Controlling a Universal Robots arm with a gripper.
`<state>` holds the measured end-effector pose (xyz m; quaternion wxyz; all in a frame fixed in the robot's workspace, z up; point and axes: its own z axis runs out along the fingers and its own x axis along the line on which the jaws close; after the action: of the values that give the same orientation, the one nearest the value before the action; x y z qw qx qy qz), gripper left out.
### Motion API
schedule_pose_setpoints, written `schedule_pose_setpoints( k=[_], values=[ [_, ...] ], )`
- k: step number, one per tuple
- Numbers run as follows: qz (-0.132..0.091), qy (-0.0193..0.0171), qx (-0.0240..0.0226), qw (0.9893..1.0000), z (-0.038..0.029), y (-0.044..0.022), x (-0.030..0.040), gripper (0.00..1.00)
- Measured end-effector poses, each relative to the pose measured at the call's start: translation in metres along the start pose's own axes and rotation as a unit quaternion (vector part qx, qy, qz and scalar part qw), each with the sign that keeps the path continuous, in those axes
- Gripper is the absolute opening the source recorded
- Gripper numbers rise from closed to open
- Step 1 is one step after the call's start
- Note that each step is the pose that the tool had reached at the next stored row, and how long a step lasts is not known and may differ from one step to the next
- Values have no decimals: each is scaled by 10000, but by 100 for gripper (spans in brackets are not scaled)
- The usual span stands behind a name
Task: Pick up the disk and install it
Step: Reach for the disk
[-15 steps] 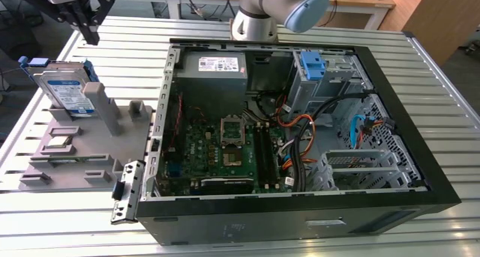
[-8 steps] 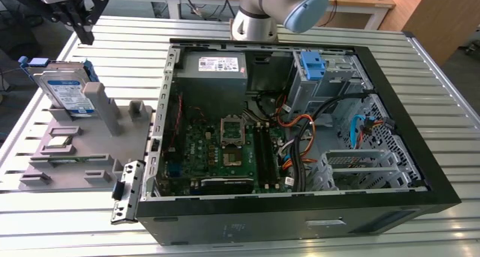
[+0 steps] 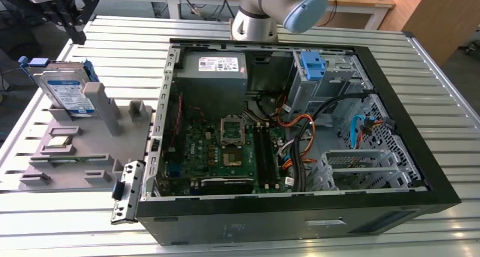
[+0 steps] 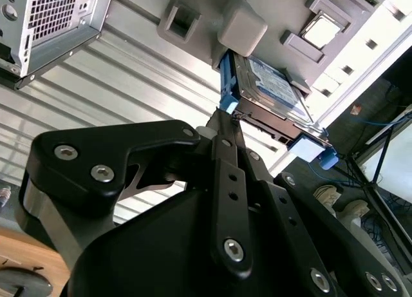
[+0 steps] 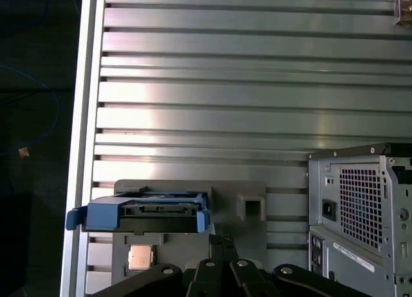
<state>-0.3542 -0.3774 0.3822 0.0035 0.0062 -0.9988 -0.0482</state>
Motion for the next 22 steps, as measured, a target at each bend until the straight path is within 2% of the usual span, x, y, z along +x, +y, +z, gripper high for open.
schedule_pose_setpoints(
  k=[22],
  values=[
    [-77, 7, 1, 10000, 14, 6, 361, 11]
  ],
)
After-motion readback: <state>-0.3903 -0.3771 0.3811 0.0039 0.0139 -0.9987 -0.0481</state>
